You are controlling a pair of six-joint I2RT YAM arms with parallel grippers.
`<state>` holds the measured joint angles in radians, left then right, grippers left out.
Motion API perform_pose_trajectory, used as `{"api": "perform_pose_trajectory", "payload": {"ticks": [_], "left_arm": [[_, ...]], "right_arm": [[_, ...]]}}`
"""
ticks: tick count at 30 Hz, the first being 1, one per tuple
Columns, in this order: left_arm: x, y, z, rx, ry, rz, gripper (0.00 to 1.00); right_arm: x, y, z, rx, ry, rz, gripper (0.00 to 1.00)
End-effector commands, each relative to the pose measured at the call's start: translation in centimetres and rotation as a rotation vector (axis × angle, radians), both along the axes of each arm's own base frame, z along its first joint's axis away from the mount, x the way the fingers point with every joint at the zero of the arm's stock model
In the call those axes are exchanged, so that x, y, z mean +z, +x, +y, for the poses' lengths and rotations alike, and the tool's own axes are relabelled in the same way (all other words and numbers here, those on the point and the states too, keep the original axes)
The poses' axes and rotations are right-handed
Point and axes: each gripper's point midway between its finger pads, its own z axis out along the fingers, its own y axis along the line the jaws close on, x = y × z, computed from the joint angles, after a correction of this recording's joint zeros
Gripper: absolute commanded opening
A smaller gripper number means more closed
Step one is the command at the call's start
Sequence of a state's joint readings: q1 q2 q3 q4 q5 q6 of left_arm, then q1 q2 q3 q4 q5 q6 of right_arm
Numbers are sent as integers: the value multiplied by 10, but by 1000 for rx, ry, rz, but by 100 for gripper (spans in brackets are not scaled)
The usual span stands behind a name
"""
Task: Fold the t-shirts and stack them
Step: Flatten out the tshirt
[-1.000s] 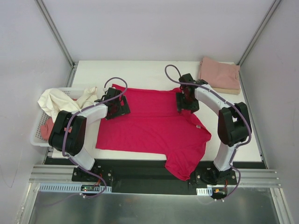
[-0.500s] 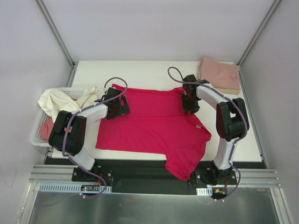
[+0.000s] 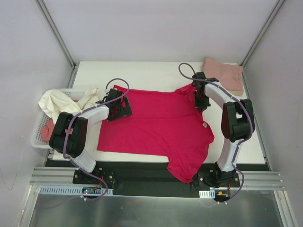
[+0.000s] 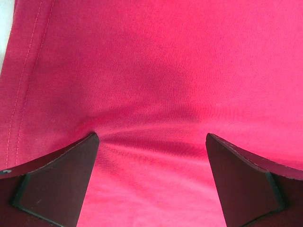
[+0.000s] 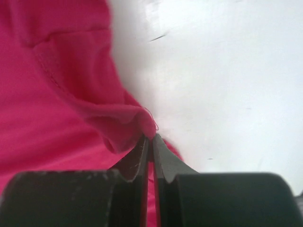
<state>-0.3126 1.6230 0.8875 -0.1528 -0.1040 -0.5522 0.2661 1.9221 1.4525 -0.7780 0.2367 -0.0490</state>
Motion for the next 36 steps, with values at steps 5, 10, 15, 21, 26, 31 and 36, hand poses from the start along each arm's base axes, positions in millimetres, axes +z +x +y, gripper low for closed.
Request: {"api": "perform_pose_trajectory", "payload": {"ticks": [5,10,15,21,26,31,36], "left_arm": [[-28,-33,12,-9,40,150,99],[-24,-33,4,-31,3,150,99],[-9,-28,-5,-55,-42,111,99],[42,-4,-30,-119,-109,-28,99],[61,17,-41,-148,-122,-78,99],[65,43,-49,-159,-114,-97,99],[47,62,-54,-165,-91,-52,99]], "right_arm": [[19,35,-81,-177,-252,-45,14],[26,42,-89,-185,-268,-25,51],[45,41,-74,-182,-170,-78,71],[66,52,-2,6,196,-154,79],[66,71,50,123,378,-162,97],[54,92,79,120,409,-149,97],[21,105,88,-10,401,-112,97]]}}
